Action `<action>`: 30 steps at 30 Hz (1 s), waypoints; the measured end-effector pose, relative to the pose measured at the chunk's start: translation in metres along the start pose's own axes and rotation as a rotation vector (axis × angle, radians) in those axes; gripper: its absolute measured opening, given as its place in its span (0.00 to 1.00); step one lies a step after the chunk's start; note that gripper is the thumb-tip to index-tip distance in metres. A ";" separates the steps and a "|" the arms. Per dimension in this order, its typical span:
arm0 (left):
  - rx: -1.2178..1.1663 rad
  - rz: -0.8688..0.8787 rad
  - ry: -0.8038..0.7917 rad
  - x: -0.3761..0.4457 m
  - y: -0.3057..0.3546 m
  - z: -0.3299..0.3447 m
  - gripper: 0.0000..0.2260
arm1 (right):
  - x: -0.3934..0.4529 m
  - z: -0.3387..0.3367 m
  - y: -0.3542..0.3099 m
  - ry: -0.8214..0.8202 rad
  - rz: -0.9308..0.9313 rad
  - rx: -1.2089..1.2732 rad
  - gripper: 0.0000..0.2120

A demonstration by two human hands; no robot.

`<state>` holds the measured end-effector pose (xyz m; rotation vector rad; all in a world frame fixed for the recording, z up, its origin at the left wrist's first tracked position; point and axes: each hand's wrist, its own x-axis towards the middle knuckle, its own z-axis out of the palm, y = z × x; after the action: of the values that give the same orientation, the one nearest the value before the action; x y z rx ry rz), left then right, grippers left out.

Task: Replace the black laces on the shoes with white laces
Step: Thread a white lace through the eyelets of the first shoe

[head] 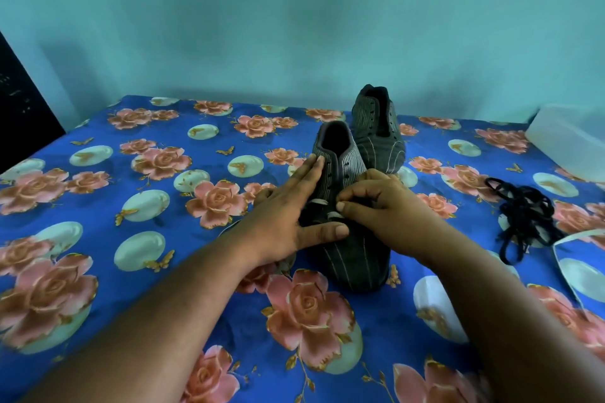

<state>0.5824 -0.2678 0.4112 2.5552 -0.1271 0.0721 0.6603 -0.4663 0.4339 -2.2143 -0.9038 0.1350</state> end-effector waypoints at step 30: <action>-0.006 -0.026 0.033 0.002 0.001 0.003 0.52 | -0.012 -0.019 -0.008 0.039 0.004 0.721 0.12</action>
<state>0.5846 -0.2706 0.4099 2.5473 -0.0817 0.1041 0.6535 -0.4811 0.4506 -1.5408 -0.6849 0.3574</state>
